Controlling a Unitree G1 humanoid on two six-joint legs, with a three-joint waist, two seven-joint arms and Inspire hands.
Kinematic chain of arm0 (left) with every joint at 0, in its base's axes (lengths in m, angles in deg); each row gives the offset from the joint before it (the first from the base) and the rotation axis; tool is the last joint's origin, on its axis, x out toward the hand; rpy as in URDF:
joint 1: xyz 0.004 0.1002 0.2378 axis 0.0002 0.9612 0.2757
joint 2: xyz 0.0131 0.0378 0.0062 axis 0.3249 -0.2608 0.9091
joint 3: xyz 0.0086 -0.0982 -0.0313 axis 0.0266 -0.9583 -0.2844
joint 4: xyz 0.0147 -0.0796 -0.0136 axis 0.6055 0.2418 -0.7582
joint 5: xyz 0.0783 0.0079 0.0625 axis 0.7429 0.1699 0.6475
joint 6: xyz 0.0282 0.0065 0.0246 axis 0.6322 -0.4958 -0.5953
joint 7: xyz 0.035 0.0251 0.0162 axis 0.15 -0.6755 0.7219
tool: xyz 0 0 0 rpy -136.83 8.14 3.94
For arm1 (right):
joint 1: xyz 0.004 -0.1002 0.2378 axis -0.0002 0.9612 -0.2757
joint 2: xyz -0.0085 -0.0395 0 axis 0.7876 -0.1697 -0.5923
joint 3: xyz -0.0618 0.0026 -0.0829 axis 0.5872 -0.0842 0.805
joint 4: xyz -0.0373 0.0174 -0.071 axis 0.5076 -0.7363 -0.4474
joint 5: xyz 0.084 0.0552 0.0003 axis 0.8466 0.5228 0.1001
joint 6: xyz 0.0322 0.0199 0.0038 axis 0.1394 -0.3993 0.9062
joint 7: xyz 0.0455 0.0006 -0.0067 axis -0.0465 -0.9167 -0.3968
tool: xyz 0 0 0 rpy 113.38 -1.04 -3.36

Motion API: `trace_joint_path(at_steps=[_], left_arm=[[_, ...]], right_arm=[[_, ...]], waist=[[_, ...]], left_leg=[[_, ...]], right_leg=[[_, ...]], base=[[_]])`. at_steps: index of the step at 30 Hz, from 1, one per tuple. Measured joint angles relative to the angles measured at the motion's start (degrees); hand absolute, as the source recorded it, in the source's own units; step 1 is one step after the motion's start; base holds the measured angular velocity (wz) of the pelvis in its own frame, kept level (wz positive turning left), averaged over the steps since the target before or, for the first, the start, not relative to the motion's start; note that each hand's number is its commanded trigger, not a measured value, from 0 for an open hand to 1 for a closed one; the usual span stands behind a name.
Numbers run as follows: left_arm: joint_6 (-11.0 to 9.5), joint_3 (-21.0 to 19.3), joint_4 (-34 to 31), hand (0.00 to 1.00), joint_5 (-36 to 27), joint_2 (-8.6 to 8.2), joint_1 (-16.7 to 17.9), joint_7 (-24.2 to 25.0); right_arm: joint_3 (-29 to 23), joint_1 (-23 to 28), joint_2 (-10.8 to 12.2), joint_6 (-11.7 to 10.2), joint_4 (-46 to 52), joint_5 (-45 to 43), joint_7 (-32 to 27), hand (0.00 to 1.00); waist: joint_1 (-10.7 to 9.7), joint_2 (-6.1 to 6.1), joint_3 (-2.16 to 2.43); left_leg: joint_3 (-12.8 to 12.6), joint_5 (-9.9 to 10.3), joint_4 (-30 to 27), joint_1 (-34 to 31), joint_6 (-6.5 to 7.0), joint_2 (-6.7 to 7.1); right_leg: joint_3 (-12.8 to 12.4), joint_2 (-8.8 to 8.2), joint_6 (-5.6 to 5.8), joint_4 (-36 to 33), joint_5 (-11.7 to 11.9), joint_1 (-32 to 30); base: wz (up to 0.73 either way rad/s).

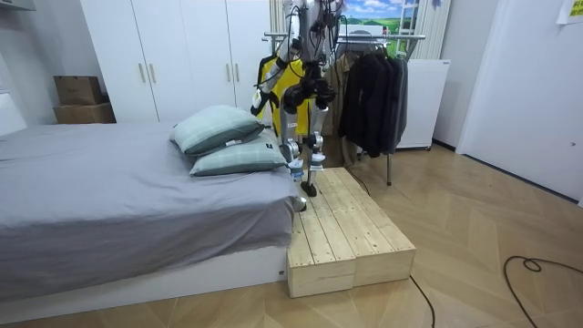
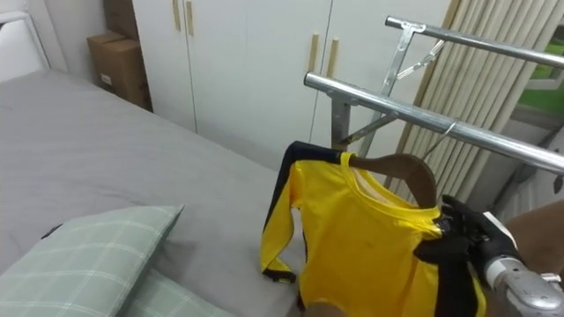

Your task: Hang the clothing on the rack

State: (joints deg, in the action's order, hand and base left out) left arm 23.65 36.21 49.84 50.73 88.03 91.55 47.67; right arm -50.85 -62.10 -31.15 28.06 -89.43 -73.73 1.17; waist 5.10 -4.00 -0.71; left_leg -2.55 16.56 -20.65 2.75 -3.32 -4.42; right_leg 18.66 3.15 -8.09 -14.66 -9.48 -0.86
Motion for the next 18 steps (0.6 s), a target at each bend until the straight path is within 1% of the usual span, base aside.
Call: trace_joint_path(at_steps=[2,6,8,11,12,14,15,16,18], left_arm=[[-0.21,-0.01,0.0,0.0,0.0,-0.29,-0.01,-0.04],[-0.33,-0.01,0.0,0.0,0.0,-0.47,-0.03,0.02],[-0.75,-0.05,-0.01,0.0,0.02,-0.5,-0.04,0.12],[-0.96,-0.06,-0.02,0.0,0.02,-0.5,-0.06,0.22],[-1.01,-0.05,-0.02,0.0,0.0,-0.5,-0.13,0.22],[-1.11,-0.05,-0.02,0.0,0.0,-0.52,-0.2,0.21],[-1.12,-0.04,-0.02,0.0,0.02,-0.52,-0.21,0.21],[-1.12,-0.02,-0.01,0.0,0.02,-0.53,-0.22,0.21],[-1.15,-0.01,0.0,0.0,0.01,-0.58,-0.21,0.21]], right_arm=[[-0.06,0.55,0.05,-0.33,0.67,-0.01,-0.29,0.0],[-0.08,1.37,0.19,-0.43,2.35,0.0,-0.9,0.0],[-0.11,1.67,0.18,-0.55,3.08,0.06,-1.44,0.0],[-0.12,1.97,0.19,-0.67,4.74,0.25,-1.68,0.0],[-0.12,2.15,0.19,-0.75,5.45,0.51,-1.93,0.0],[-0.16,3.54,0.28,-1.08,7.64,1.69,-2.1,0.0],[-0.17,3.92,0.38,-1.1,8.26,1.82,-2.11,0.0],[-0.17,4.53,0.82,-1.71,8.72,1.99,-2.06,0.0],[-0.16,5.14,1.66,-1.96,8.73,2.02,-2.01,0.0]], waist=[[-0.33,0.13,0.09],[-0.37,0.3,0.19],[-0.33,0.31,0.24],[-0.38,0.32,0.24],[-0.69,0.34,0.26],[-0.82,0.4,0.38],[-0.87,0.47,0.42],[-1.01,0.56,0.47],[-1.42,0.7,0.54]], left_leg=[[-0.31,-0.01,-0.04,-0.01,0.01,-0.04],[-0.31,-0.01,-0.05,-0.02,0.01,-0.05],[-0.31,-0.04,-0.01,-0.08,-0.01,-0.05],[-0.33,-0.2,-0.04,-0.19,-0.04,-0.04],[-0.31,-0.22,-0.06,-0.2,-0.06,-0.04],[-0.31,-0.31,-0.04,-0.15,-0.04,-0.04],[-0.31,-0.33,-0.02,-0.11,-0.04,-0.04],[-0.31,-0.41,0.03,-0.02,-0.05,-0.03],[-0.32,-0.47,0.07,0.13,-0.02,-0.01]], right_leg=[[-0.01,0.0,0.0,0.0,0.02,-0.02],[-0.01,0.02,-0.04,0.0,0.06,-0.08],[-0.06,0.04,-0.01,-0.03,0.07,-0.19],[-0.13,0.04,0.21,-0.01,0.01,-0.27],[-0.09,0.02,0.37,0.02,-0.06,-0.22],[0.03,-0.01,0.36,0.1,-0.03,-0.1],[0.03,-0.01,0.34,0.12,0.02,-0.08],[0.03,0.0,0.21,0.23,0.17,0.03],[0.03,0.0,0.03,0.34,0.34,0.22]], base=[[0.0],[0.0],[0.0],[0.0],[0.03],[0.04],[0.0],[0.0],[0.0]])
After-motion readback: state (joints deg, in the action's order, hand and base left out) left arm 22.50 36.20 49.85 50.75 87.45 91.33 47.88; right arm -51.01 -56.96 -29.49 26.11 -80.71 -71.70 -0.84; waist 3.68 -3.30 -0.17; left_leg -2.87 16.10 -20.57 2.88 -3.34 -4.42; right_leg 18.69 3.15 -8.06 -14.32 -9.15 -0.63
